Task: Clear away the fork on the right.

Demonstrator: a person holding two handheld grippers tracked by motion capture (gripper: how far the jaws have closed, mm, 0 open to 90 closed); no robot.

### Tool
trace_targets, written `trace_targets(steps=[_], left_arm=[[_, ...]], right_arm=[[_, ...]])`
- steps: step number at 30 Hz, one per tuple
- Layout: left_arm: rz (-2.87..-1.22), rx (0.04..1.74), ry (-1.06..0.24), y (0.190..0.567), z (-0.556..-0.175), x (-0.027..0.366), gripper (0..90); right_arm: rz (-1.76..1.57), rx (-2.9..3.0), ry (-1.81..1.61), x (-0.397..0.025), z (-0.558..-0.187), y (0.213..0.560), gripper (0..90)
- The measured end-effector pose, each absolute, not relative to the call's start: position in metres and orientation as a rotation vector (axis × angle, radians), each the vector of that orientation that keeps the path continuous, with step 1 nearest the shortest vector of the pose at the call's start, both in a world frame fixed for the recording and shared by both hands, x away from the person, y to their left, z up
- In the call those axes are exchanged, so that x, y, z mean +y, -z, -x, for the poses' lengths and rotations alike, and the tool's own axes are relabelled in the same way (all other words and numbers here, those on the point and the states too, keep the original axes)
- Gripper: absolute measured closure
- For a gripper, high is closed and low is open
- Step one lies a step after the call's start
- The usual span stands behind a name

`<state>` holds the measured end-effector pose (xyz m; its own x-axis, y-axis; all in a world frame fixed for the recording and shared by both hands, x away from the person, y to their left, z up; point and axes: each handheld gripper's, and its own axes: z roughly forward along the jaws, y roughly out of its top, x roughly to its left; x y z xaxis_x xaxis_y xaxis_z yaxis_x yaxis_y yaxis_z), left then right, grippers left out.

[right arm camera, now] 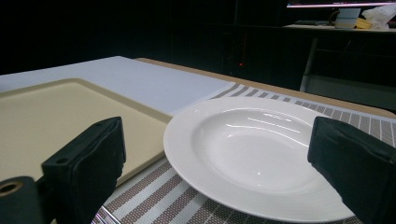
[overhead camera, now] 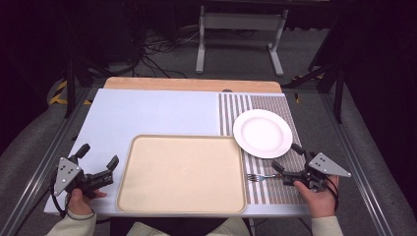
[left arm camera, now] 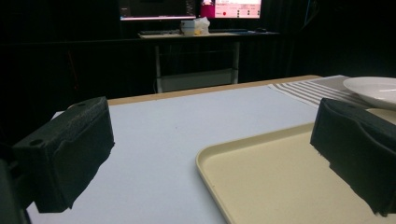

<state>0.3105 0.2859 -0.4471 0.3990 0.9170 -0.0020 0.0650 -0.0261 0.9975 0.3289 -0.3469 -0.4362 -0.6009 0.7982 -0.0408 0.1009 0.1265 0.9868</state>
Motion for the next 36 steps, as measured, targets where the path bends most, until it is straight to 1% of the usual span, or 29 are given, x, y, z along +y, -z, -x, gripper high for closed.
trace_targets(steps=[9,26,36], left_arm=[[-1.45,0.931,-0.887,0.447,-0.311,0.284,0.0],[-1.444,0.948,-0.885,0.447,-0.31,0.285,0.0],[-1.442,0.946,-0.891,0.446,-0.311,0.284,0.0]], right_arm=[[-0.865,1.841,-1.5,-0.35,-0.327,0.435,6.5],[-0.878,1.83,-1.516,-0.355,-0.323,0.431,6.5],[-0.866,1.828,-1.55,-0.351,-0.335,0.41,7.2]])
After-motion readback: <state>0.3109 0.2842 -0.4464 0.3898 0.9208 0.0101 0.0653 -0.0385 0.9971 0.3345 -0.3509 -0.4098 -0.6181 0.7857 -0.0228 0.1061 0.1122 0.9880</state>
